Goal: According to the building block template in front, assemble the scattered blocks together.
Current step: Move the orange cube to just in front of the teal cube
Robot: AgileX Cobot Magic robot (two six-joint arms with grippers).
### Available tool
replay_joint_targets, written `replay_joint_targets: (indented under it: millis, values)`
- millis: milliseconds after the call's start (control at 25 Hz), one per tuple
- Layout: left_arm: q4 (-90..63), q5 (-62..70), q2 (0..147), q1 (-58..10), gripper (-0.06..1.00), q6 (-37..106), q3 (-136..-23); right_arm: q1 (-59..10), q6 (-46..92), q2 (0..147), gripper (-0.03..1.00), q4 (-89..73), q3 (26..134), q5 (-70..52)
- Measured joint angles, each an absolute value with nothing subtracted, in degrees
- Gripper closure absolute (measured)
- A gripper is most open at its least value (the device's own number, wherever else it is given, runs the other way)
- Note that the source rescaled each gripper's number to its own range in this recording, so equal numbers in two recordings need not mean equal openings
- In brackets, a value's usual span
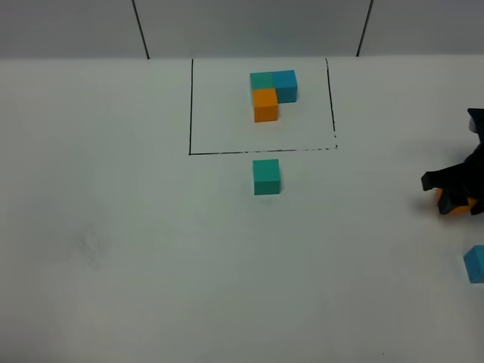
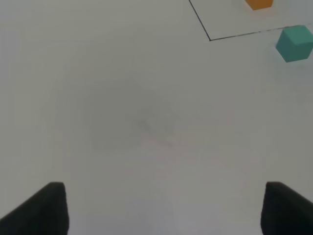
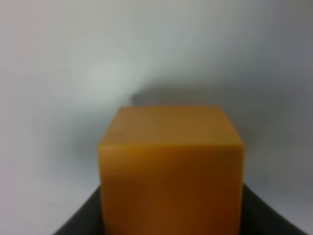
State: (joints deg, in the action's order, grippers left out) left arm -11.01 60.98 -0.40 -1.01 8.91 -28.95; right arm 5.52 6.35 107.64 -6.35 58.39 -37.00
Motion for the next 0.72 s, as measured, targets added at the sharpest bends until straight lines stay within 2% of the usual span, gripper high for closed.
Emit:
replay_joint_targets:
  millis: [200, 360, 560, 720]
  values:
    - [-11.01, 60.98, -0.40, -1.01, 0.17, 9.13, -28.95, -5.14, -10.73, 103.48, 0.96, 0.59, 58.98, -46.62]
    - [-11.01, 60.98, -0.40, -1.01, 0.17, 9.13, -28.95, -18.36, -27.56, 100.39, 0.96, 7.32, 59.05, -52.64]
    - [-11.01, 60.98, -0.40, -1.01, 0.17, 9.13, -28.95, -32.99, -44.44, 100.19, 0.96, 9.10, 59.05, -49.81]
    - [-11.01, 60.98, -0.40, -1.01, 0.17, 9.13, -28.95, -37.97, -49.45, 101.65, 0.96, 9.16, 60.40, -46.78]
